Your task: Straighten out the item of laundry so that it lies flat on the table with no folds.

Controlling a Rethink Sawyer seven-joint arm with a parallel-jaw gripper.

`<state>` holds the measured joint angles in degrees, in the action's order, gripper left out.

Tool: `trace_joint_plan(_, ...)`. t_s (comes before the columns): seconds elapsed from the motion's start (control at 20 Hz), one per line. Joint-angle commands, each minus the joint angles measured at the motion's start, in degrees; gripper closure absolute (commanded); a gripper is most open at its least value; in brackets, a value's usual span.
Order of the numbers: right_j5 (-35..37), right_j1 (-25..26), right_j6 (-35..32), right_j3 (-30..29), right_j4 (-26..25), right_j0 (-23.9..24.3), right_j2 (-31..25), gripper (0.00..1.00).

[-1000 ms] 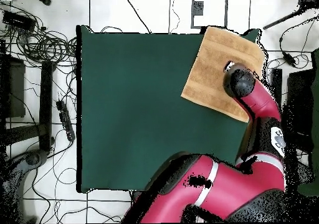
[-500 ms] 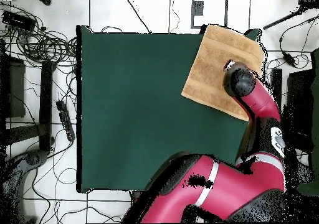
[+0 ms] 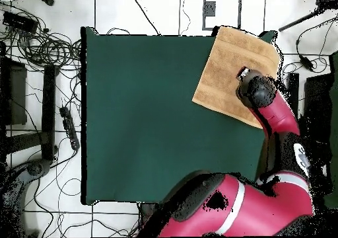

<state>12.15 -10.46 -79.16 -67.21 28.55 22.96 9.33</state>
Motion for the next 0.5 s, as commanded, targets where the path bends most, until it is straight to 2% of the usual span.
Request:
trace_joint_plan(0.05, 14.1, -7.7, -14.0, -10.7, 2.8, 0.0, -7.1, 0.00)
trace_joint_plan(0.2, 19.4, -8.6, -9.4, -10.5, 0.6, 2.5, -7.5, 0.00)
trace_joint_plan(0.3, 25.0, -8.6, -6.4, -9.4, -2.1, 3.3, -5.6, 0.00)
trace_joint_plan(0.5, 31.9, -9.0, -5.0, -8.6, -4.9, 4.2, -3.8, 0.00)
